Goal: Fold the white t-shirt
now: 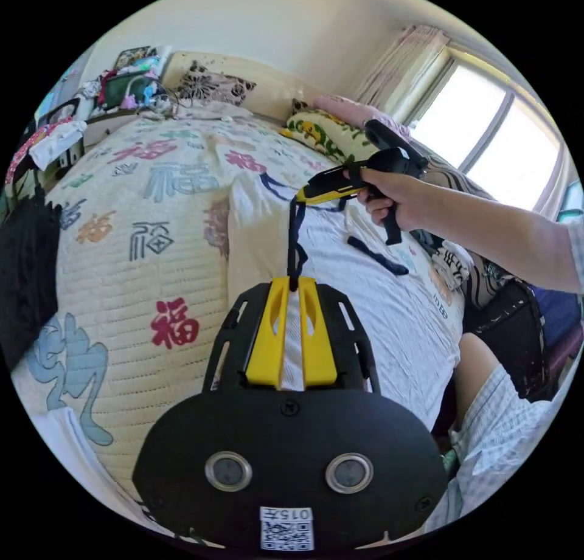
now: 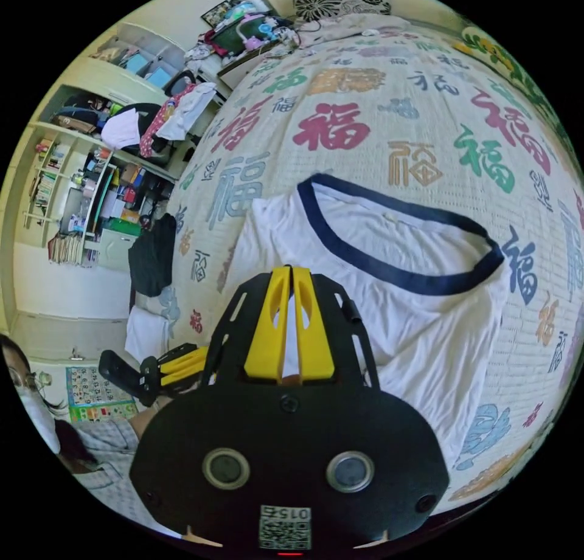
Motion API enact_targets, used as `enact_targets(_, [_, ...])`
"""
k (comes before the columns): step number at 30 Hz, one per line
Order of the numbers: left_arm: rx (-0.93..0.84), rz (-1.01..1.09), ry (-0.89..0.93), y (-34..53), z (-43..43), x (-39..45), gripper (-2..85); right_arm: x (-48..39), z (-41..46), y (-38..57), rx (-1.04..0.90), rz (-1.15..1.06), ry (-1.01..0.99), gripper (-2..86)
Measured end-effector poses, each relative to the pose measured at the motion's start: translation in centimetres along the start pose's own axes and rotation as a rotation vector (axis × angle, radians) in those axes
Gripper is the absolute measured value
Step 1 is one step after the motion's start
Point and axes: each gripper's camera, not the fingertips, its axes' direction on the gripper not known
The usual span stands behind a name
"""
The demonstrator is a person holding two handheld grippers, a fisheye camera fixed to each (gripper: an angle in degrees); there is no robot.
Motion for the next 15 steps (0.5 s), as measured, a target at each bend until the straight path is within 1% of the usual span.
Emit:
enact_targets(2, [-0.018, 0.006, 0.028, -0.4, 0.4, 0.2, 5.6, 1.9, -0.3, 0.5, -0.055, 0.015, 0.018, 3.8])
enact_targets(5, [-0.018, 0.059, 0.037, -1.0, 0.4, 1.1, 6.6, 2.4, -2.4, 0.8, -0.025, -0.030, 0.049, 5.9])
enact_targets(9, [0.092, 0.097, 0.048, -1.6, -0.3, 1.8, 6.2, 0.6, -4.6, 0.6, 0.010, -0.163, 0.080, 6.2])
enact_targets(12, [0.045, 0.061, 0.068, -2.3, 1.0, 1.4, 5.8, -1.1, -5.0, 0.6, -0.002, -0.250, 0.128, 4.4])
enact_targets(15, [-0.005, 0.013, 0.062, -3.0, 2.3, 1.0, 4.5, -1.5, -3.7, 0.8, -0.098, -0.306, 0.075, 0.9])
